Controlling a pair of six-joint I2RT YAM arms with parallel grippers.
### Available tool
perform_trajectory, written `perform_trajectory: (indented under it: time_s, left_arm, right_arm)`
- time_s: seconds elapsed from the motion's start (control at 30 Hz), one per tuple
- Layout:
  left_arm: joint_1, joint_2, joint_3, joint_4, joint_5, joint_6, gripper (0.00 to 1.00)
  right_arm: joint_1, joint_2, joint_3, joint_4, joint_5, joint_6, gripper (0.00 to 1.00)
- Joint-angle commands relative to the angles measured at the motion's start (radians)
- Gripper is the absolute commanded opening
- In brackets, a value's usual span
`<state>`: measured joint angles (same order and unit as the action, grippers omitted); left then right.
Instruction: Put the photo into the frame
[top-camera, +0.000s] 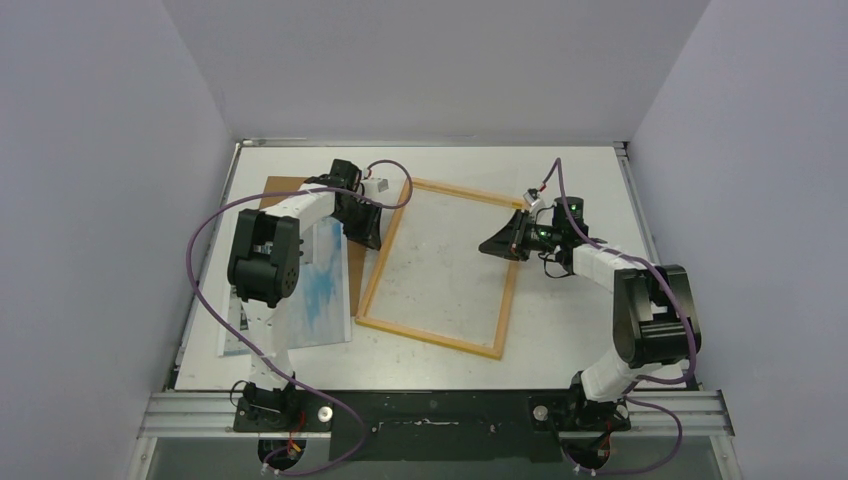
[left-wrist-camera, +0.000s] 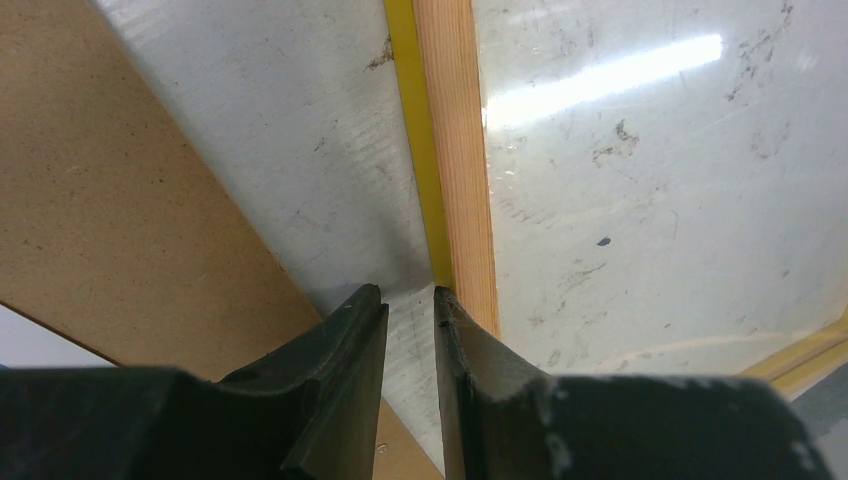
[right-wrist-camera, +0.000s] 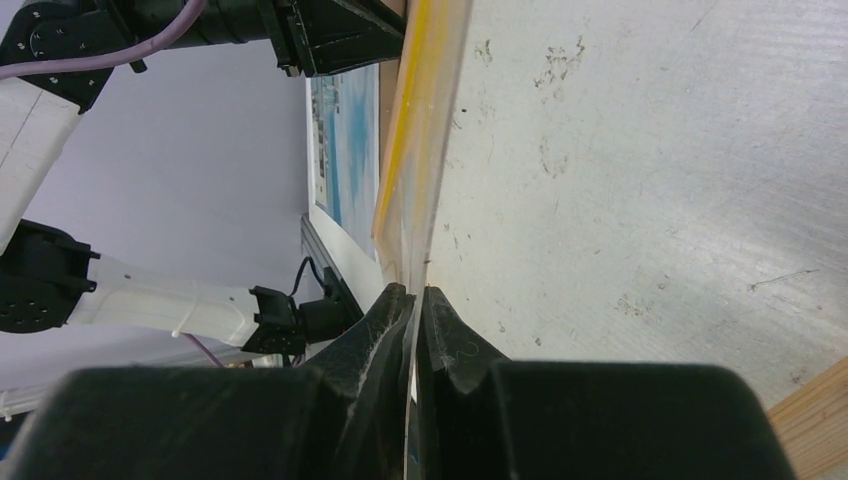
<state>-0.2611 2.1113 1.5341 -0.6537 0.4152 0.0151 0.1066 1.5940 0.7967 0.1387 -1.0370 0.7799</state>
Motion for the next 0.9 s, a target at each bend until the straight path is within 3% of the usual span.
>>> perform_trajectory:
  time_s: [0.0, 0.87]
  left_arm:
    - [-0.009, -0.047, 0.028, 0.012, 0.015, 0.006, 0.23]
    - [-0.009, -0.046, 0.026, 0.014, 0.021, 0.008, 0.23]
  right_arm:
    - [-0.003, 0.012, 0.000, 0.091, -0.006, 0.001, 0.05]
    - [-0.016, 0.068, -0.040, 0.085, 0.014, -0.027, 0.05]
